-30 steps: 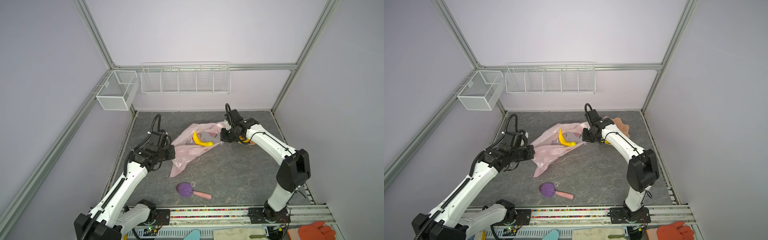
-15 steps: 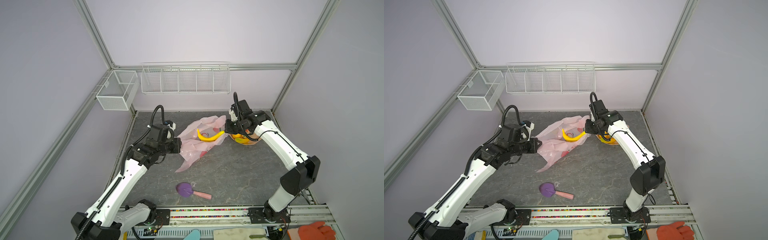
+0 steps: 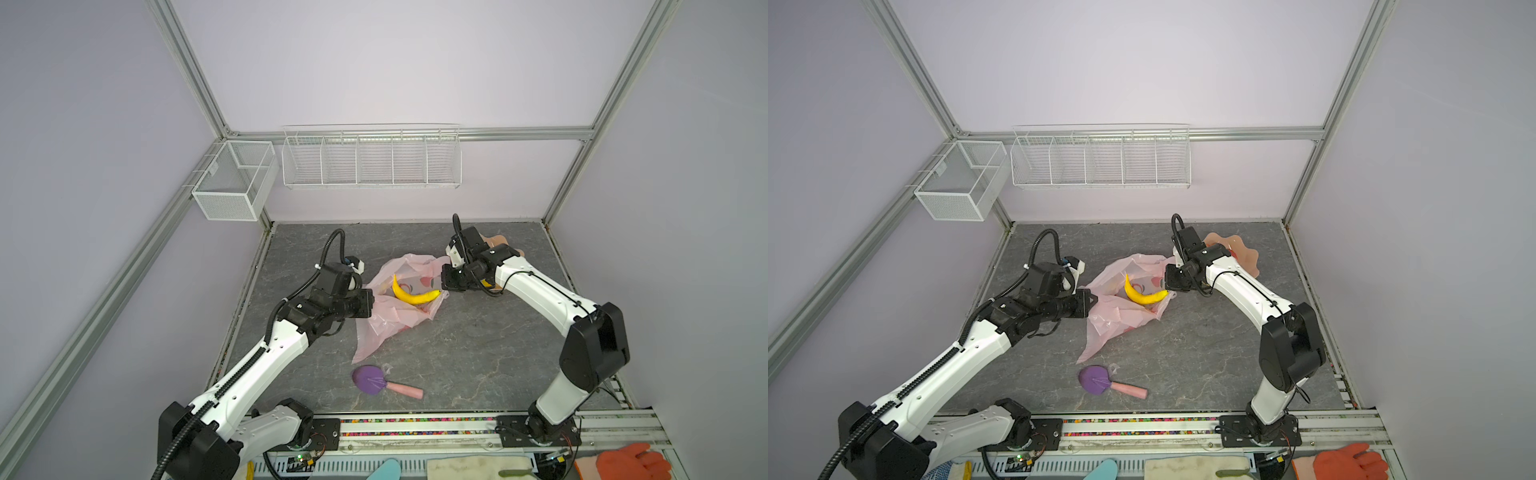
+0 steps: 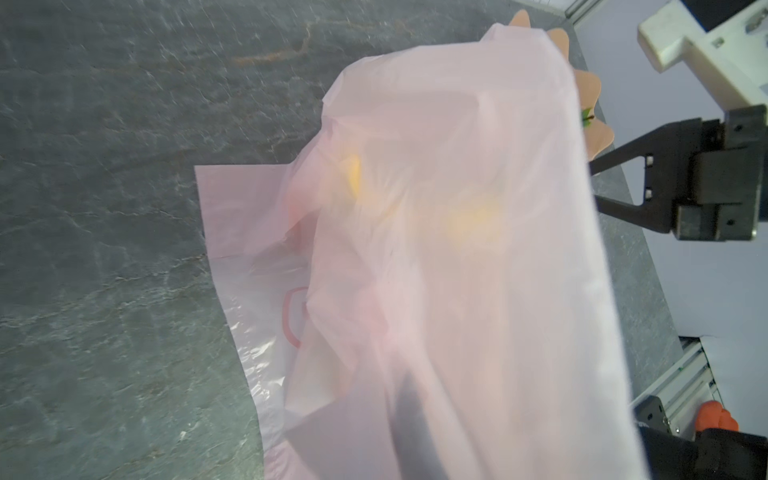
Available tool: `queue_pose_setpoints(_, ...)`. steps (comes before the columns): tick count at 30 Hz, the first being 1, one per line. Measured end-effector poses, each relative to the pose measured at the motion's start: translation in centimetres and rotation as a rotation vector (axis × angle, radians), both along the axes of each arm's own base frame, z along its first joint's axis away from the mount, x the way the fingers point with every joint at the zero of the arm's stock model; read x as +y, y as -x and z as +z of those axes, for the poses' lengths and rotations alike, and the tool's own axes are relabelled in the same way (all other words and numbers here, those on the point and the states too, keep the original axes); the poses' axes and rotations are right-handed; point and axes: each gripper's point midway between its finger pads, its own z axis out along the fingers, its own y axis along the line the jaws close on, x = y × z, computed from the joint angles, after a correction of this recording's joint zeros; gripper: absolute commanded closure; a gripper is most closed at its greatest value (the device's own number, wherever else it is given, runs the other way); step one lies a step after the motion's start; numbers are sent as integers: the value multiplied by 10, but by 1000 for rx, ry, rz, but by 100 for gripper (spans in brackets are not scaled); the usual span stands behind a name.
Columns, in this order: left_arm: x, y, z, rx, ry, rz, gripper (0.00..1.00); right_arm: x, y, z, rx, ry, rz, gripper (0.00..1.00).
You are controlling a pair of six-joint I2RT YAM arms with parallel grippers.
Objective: Place the fruits into the plastic bag
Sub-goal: 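Withdraw the open right gripper from the bag and move it over the fruit bowl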
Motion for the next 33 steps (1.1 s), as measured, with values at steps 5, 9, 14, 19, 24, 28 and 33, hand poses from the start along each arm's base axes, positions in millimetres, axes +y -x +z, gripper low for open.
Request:
queue_pose_setpoints(5, -9, 3, -17, 28, 4, -20, 100, 4, 0, -5, -6, -19, 23, 78)
queue_pose_setpoints(9, -12, 1, -20, 24, 15, -21, 100, 5, -2, -5, -14, -29, 29, 62)
queue_pose_setpoints(14, -19, 3, -27, 32, 24, -44, 100, -5, 1, -17, 20, -20, 8, 46)
queue_pose_setpoints(19, -24, 3, -28, 33, 35, -60, 100, -15, 0, -19, 28, -4, -15, 26)
queue_pose_setpoints(24, -27, 2, -27, 28, 45, -67, 100, -32, -1, -15, 30, 24, -45, 10)
queue_pose_setpoints(28, -29, 3, -29, 36, 47, -74, 100, -54, -3, -3, 11, 56, -77, 3)
queue_pose_setpoints(33, -30, 4, -31, 44, 46, -81, 100, -83, -19, 27, -58, 85, -123, 2)
